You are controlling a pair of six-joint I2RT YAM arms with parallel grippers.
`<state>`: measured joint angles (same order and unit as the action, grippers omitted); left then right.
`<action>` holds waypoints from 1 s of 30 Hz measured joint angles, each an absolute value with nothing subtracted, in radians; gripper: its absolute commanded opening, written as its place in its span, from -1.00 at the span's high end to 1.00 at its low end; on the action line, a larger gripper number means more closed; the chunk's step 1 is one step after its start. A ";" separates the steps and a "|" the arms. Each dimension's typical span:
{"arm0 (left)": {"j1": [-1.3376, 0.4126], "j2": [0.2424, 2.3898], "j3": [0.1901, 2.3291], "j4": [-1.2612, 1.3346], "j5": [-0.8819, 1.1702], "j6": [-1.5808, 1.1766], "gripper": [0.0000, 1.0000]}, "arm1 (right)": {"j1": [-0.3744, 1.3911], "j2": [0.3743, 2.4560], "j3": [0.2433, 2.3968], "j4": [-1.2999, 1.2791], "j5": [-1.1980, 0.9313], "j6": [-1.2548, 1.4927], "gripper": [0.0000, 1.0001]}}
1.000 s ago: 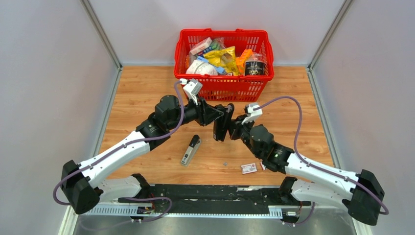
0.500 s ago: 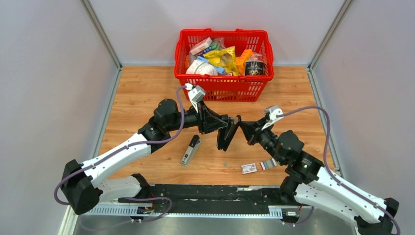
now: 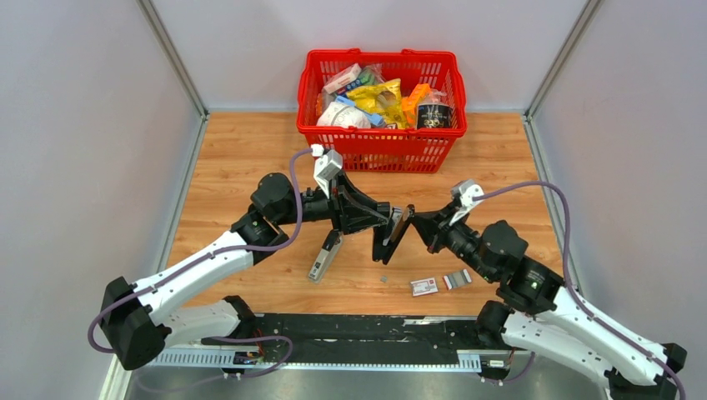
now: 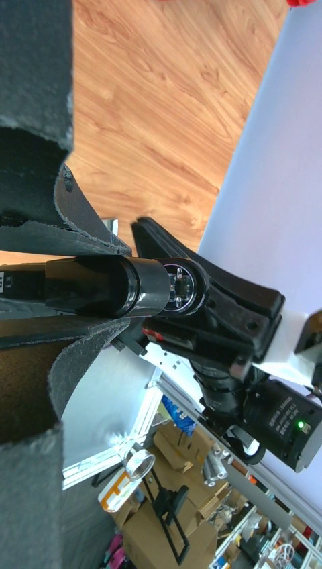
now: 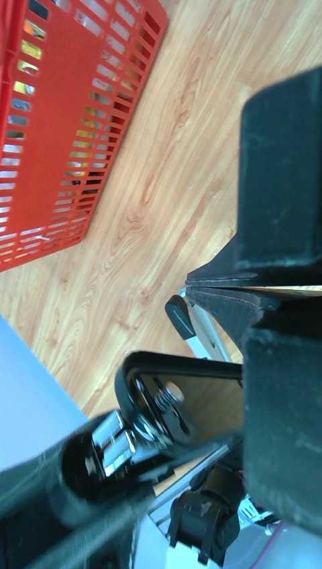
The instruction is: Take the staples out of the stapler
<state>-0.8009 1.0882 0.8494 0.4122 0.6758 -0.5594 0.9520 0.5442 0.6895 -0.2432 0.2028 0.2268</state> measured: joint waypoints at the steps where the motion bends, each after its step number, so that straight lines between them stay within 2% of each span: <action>1: -0.803 1.088 0.849 0.412 0.676 -0.560 1.00 | 0.952 0.567 0.691 -0.244 0.207 0.231 1.00; 9: -0.808 1.090 0.844 0.415 0.669 -0.559 1.00 | 0.954 0.803 0.723 -0.176 0.207 0.292 1.00; 17: -0.783 1.105 0.843 0.418 0.619 -0.548 1.00 | 0.994 1.012 0.871 -0.186 0.267 0.296 1.00; 24: -0.776 1.117 0.845 0.402 0.608 -0.535 1.00 | 0.994 1.036 0.897 -0.231 0.316 0.289 1.00; 30: -0.801 1.114 0.885 0.288 0.595 -0.474 1.00 | 1.008 0.991 0.896 -0.299 0.369 0.255 1.00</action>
<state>-0.8005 1.1145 0.8852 0.2882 0.5949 -0.4736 1.0084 0.9913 0.8963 -0.2989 0.3687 0.2546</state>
